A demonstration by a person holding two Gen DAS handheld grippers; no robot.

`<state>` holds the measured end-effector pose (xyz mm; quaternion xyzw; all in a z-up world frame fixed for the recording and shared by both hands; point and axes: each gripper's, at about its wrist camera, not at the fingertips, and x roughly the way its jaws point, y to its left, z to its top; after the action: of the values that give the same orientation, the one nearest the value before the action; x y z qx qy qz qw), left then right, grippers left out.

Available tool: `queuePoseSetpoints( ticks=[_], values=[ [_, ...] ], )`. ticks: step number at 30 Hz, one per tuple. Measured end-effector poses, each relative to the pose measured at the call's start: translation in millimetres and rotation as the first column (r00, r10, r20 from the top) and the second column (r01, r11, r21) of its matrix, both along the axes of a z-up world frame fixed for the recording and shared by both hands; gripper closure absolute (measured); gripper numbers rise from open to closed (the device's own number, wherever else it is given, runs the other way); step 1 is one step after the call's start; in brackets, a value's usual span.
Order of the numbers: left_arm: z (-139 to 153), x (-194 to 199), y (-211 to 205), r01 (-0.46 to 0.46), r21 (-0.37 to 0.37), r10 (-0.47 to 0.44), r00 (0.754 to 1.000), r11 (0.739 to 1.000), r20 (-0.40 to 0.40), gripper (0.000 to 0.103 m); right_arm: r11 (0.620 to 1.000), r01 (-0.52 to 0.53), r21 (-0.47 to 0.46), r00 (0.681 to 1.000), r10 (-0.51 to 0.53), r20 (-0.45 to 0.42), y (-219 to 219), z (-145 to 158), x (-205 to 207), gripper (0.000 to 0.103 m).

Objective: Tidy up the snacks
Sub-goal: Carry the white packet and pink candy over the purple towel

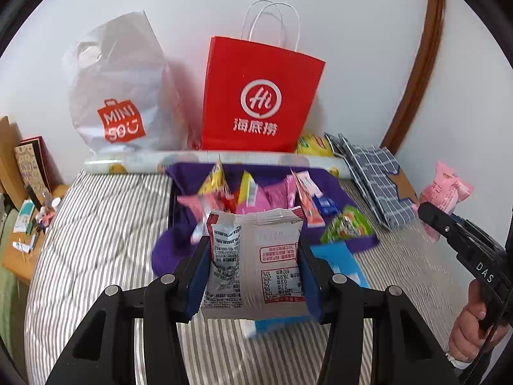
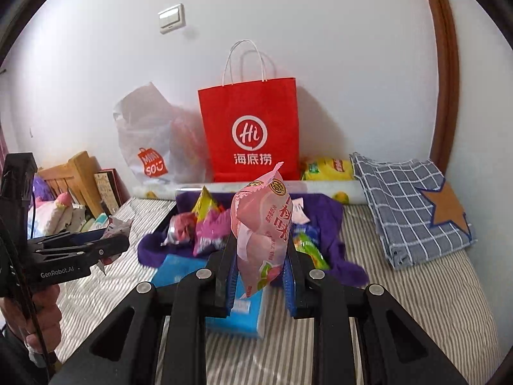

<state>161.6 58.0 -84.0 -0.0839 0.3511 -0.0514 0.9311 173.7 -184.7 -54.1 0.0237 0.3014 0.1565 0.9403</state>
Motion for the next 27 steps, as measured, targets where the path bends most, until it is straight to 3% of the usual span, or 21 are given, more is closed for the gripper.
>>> queuePoseSetpoints(
  ticks=[12,19,22,27],
  values=[
    [-4.5,73.5,6.2,-0.012,-0.016,0.012,1.000,1.000,0.012,0.055,0.999,0.018,0.028,0.998,-0.016,-0.064,3.3,-13.2,104.4,0.079],
    [-32.3,91.6,19.8,-0.019,-0.058,0.016,0.999,0.998,-0.046,0.055,0.999,0.026,-0.032,0.983,-0.031,-0.183,3.0,-68.2,162.4,0.079],
    [-32.8,89.6,22.3,-0.027,-0.057,0.024,0.999,0.998,-0.041,0.055,0.997,0.033,-0.076,0.972,-0.050,-0.232,0.7,-91.1,170.8,0.079],
    [-36.8,89.2,22.9,-0.031,-0.072,0.028,0.999,0.997,-0.045,0.054,0.994,0.031,-0.101,0.963,-0.056,-0.263,-0.6,-104.9,173.1,0.078]
  ],
)
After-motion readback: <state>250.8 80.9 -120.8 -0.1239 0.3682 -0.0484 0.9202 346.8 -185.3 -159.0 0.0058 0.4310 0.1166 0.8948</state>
